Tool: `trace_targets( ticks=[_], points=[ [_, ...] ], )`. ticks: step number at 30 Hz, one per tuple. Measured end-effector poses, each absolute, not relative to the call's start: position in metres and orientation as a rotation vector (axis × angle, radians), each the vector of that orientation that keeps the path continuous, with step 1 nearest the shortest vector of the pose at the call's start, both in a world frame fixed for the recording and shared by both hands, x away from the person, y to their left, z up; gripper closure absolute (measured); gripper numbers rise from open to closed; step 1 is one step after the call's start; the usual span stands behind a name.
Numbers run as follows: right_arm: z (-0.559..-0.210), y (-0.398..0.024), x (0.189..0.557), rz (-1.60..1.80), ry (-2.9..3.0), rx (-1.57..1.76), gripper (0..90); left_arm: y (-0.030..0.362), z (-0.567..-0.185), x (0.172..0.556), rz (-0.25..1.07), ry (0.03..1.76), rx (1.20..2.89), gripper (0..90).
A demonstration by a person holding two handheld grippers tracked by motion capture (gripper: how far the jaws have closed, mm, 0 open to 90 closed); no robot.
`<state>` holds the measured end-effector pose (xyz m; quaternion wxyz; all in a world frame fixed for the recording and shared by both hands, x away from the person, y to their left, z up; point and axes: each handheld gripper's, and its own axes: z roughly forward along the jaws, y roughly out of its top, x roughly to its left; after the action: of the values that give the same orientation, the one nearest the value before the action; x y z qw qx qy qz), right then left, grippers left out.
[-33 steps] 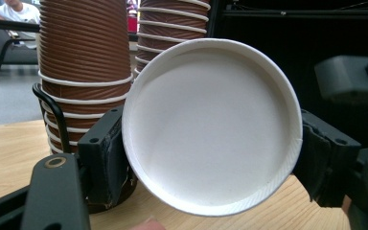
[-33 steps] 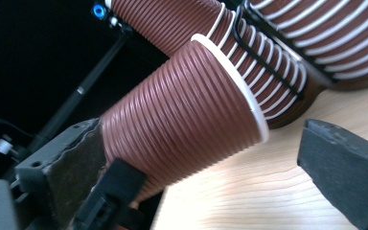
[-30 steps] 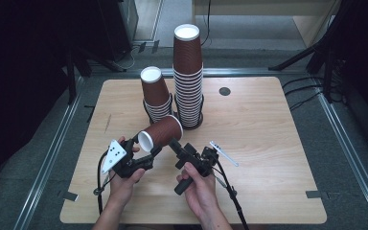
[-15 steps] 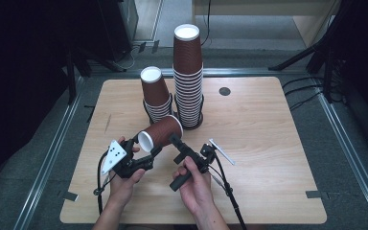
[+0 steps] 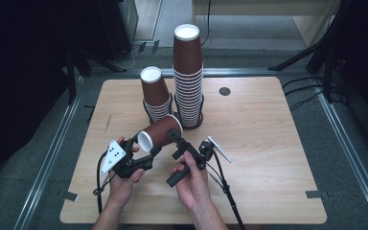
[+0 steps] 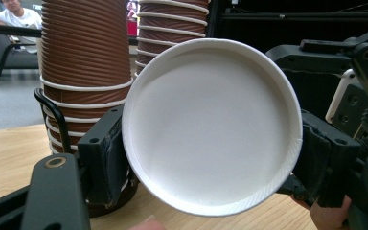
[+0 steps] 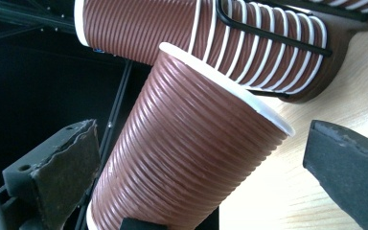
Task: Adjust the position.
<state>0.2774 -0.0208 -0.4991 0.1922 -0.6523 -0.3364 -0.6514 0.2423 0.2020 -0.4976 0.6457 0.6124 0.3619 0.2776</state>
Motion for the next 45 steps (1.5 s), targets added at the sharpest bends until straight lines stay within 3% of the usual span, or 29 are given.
trace_targets(
  ticks=[45],
  points=[
    [-0.503, -0.005, 0.295, -1.688, -0.764, -1.860, 0.0, 0.200, -0.498, 0.241, 0.656, 0.813, 1.410, 23.2]
  ],
)
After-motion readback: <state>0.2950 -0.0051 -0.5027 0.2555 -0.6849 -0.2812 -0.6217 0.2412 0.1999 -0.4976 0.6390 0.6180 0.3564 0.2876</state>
